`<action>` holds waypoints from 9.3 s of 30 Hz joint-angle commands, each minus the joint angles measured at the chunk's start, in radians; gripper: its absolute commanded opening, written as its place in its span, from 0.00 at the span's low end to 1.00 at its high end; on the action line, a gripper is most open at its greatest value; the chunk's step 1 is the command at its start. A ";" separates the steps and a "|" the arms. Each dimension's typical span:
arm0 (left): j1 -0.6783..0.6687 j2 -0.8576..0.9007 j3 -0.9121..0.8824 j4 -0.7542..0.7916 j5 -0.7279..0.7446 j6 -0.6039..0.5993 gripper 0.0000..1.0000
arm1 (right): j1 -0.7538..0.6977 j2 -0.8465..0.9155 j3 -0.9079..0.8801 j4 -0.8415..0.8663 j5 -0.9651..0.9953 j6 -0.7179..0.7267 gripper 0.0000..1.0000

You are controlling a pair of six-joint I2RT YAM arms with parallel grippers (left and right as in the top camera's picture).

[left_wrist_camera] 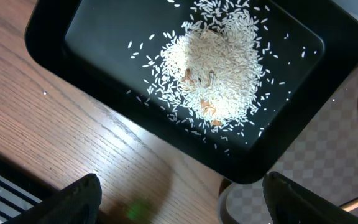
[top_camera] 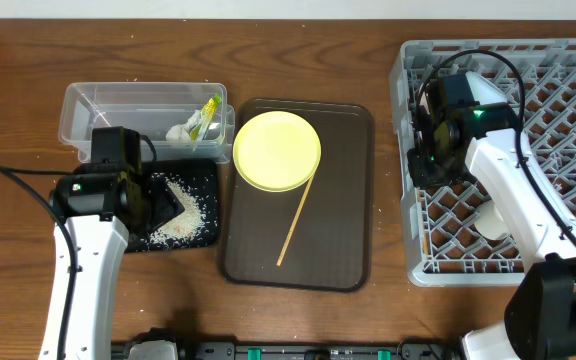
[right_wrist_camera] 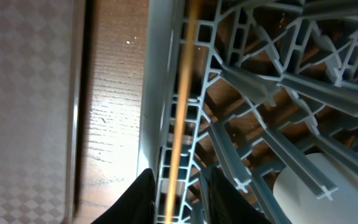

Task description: Sort waste into correct bins and load items into the dishwasher rack

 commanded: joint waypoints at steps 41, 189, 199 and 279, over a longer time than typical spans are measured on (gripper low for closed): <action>0.005 -0.003 0.006 -0.006 -0.005 -0.013 0.86 | 0.616 0.347 0.020 0.332 -0.081 0.624 0.37; 0.005 -0.003 0.006 -0.006 -0.004 -0.013 0.86 | 0.032 -0.282 0.051 0.285 0.375 0.012 0.01; 0.005 -0.003 0.006 -0.006 -0.004 -0.013 0.86 | -0.100 -0.354 0.051 0.297 0.842 -0.358 0.01; -0.203 -0.057 -0.013 -0.016 0.160 0.325 0.86 | -0.366 -0.375 -0.039 -0.069 -0.240 -0.031 0.99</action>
